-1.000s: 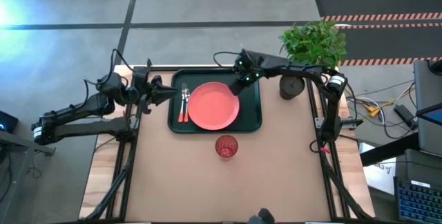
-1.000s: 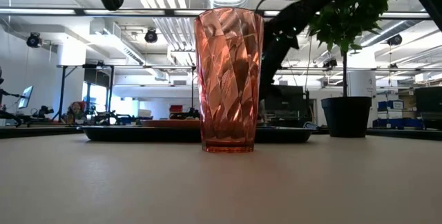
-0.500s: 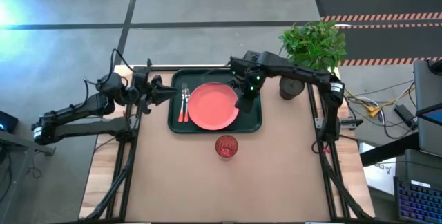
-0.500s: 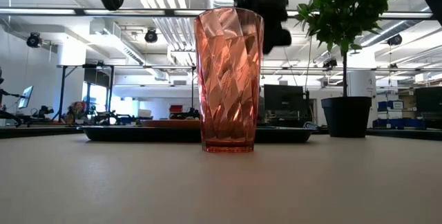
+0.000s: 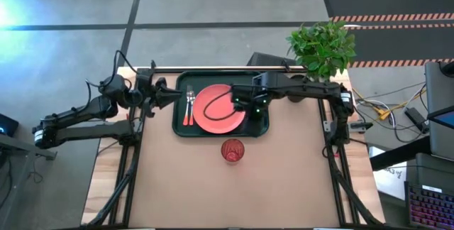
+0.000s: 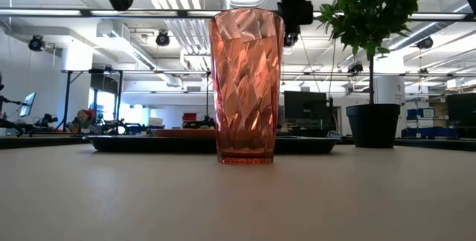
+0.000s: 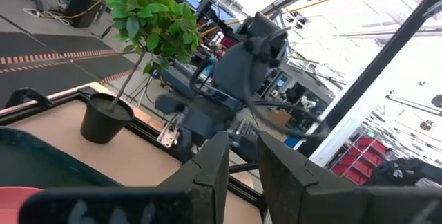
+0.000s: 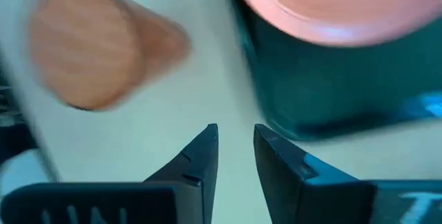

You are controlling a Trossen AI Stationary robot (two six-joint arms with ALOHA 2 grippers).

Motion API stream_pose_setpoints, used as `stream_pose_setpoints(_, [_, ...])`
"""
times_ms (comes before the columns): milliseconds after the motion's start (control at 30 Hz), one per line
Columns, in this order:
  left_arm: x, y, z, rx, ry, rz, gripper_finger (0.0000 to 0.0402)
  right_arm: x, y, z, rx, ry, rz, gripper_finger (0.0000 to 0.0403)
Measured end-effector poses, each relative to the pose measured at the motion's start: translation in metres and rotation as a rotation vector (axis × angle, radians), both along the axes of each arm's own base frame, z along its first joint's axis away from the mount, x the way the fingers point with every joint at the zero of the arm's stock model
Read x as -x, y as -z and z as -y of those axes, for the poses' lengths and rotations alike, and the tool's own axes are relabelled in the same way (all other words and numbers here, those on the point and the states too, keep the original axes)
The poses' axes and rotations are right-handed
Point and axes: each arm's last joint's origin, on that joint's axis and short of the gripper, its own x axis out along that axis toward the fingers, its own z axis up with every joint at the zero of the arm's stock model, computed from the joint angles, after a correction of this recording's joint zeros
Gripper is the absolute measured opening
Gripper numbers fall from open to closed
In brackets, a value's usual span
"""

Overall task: Pick and place plate/cup/fork/spoon on tray
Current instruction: Put the orange cup on the black serving tray to the top right of the orange plate

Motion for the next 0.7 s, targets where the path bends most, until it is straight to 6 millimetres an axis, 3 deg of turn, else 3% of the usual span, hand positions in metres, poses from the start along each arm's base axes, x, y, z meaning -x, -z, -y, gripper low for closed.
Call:
stream_pose_setpoints(200, [0.0, 0.0, 0.001, -0.003, 0.024, -0.001, 0.0059, 0.001, 0.003, 0.003, 0.022, 0.063, -0.03, 0.0114])
stream_pose_setpoints(467, [0.0, 0.0, 0.001, -0.003, 0.023, -0.002, 0.0059, -0.011, 0.011, -0.02, -0.036, 0.02, -0.008, 0.0157])
stream_pose_setpoints(700, [0.0, 0.0, 0.001, -0.003, 0.024, -0.003, 0.0059, -0.024, 0.024, -0.044, -0.039, -0.038, 0.008, 0.0164])
